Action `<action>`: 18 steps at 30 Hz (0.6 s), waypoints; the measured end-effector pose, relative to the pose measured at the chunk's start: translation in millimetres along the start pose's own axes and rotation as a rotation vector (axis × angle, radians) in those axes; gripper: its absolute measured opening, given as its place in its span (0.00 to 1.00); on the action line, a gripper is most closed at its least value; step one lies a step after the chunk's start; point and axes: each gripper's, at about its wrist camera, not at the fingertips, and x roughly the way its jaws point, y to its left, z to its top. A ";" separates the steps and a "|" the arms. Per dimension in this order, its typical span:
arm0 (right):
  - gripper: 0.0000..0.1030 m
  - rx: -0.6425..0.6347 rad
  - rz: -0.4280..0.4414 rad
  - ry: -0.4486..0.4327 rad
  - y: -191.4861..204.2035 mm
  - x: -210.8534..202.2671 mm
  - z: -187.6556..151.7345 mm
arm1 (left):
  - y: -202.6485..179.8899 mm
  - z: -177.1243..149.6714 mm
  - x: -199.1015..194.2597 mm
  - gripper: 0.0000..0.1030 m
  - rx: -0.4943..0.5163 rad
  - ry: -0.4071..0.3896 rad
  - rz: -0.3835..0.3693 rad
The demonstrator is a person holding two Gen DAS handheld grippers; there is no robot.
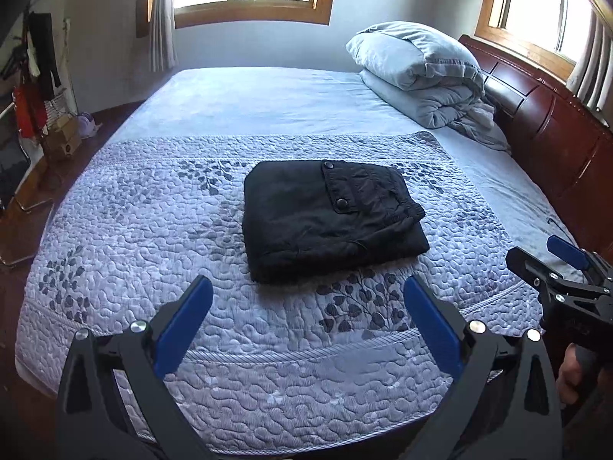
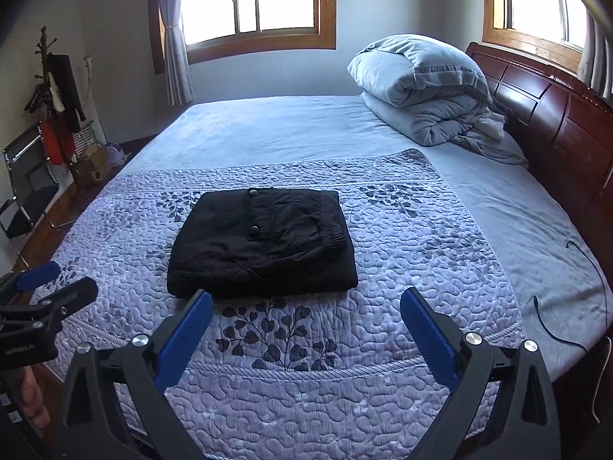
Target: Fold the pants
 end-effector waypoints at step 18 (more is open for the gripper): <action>0.96 -0.010 0.009 0.006 3.2 7.0 0.7 | -7.5 1.3 6.3 0.97 0.028 0.016 0.013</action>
